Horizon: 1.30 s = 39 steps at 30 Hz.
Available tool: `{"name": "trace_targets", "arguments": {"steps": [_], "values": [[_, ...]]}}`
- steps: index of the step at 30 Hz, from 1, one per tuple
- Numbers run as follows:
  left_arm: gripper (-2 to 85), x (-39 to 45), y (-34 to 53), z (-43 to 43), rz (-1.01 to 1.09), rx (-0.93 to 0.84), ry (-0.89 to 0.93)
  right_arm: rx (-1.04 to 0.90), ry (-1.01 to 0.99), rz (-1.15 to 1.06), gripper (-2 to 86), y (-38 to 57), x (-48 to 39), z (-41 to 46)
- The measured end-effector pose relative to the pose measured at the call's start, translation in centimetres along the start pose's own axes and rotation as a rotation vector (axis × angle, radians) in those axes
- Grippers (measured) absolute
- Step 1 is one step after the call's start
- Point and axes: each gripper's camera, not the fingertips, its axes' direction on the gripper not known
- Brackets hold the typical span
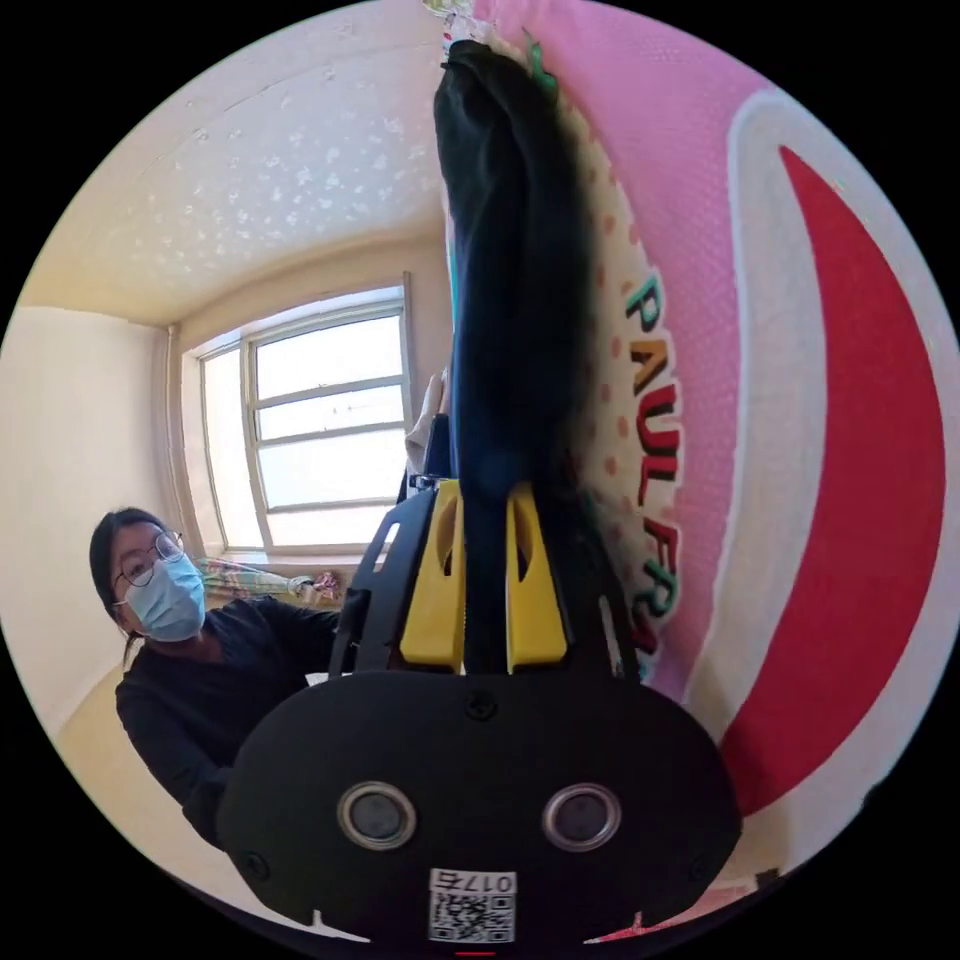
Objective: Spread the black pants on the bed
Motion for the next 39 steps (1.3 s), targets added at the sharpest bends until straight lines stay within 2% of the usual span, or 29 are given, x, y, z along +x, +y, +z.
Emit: {"name": "trace_targets", "arguments": {"steps": [4,6,8,10,14,17,19,23,28,31,35,38,39], "values": [[5.6,9.4,7.5,-1.5,0.298,0.132,0.254,0.124,-0.182,-0.196,4.4,5.3,-8.3,-2.1],[5.3,15.8,11.3,-1.2,0.427,0.119,0.243,0.071,-0.226,-0.282,3.6,7.4,-13.8,-2.1],[5.2,25.6,16.9,-1.0,0.599,0.123,0.214,0.022,-0.218,-0.397,3.0,9.7,-20.4,-2.0],[5.1,32.9,20.7,-0.7,0.723,0.12,0.218,-0.048,-0.176,-0.591,2.6,12.8,-30.6,-2.1],[5.2,48.8,27.3,0.4,0.987,0.145,0.163,-0.147,-0.139,-0.879,2.8,16.8,-44.3,-2.3],[5.5,56.4,28.5,1.4,1.054,0.24,0.082,-0.12,-0.127,-0.997,3.1,18.1,-51.5,-3.1],[5.7,58.0,26.7,2.1,0.979,0.298,0.029,-0.092,-0.068,-0.979,3.1,16.7,-53.5,-3.8],[5.3,53.4,18.0,4.3,0.729,0.37,-0.066,-0.114,0.133,-0.864,3.0,11.3,-49.4,-3.3],[5.1,44.1,7.4,5.5,0.556,0.458,-0.07,-0.039,0.039,-0.645,2.1,1.0,-34.9,-2.2],[5.1,39.8,3.2,7.2,0.472,0.484,-0.218,-0.011,0.139,-0.579,2.0,-2.0,-28.9,-0.4],[5.2,30.3,2.3,13.5,0.296,0.387,-0.41,-0.115,0.405,-0.531,2.6,0.0,-21.9,3.5],[5.6,21.0,5.6,20.0,0.155,0.263,-0.341,-0.257,0.499,-0.436,3.7,5.8,-12.7,5.3],[6.1,19.2,6.4,21.5,0.115,0.227,-0.341,-0.309,0.495,-0.332,4.3,8.4,-8.2,5.2]]}}
